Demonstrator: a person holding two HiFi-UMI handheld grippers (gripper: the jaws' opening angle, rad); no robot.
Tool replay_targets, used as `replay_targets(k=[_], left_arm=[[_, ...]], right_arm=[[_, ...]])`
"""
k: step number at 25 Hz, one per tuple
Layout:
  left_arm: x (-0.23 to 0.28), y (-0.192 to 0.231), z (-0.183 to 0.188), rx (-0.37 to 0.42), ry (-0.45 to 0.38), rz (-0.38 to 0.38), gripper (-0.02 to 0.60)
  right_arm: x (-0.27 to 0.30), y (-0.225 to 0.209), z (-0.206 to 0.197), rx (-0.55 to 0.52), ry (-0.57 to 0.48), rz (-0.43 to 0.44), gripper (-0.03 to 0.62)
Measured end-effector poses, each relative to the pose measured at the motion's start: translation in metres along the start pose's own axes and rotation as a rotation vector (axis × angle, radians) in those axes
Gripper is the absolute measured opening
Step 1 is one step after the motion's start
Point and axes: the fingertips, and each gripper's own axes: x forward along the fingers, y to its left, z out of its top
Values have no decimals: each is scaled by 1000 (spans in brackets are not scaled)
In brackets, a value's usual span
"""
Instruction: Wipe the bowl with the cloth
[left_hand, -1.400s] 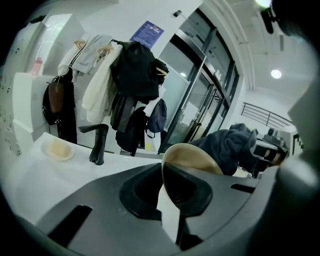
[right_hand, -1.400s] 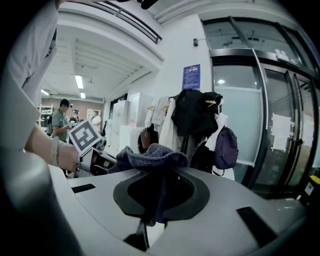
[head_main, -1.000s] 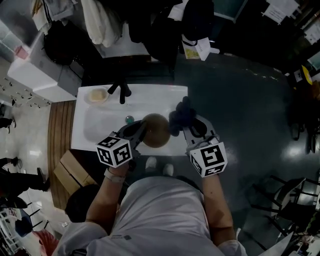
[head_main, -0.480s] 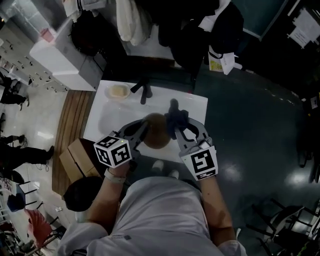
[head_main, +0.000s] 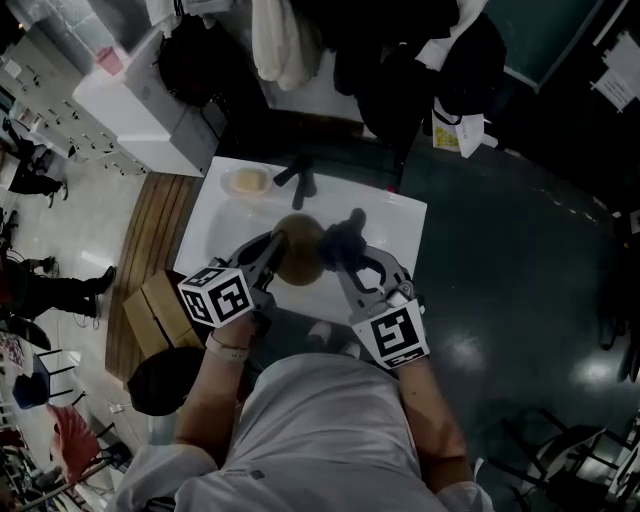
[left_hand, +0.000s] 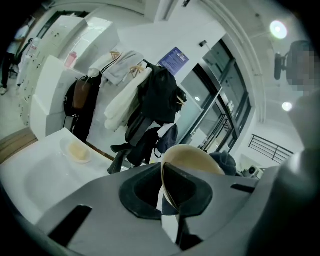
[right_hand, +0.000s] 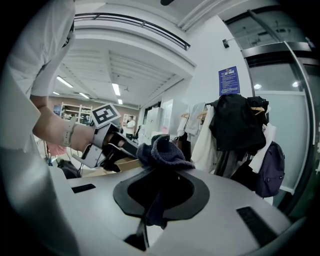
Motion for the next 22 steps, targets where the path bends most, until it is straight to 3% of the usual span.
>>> replay_targets(k=[22], left_arm=[[13, 0, 20, -139, -78, -6, 21]], right_arm=[[-2, 55, -1, -23, 31, 204, 46]])
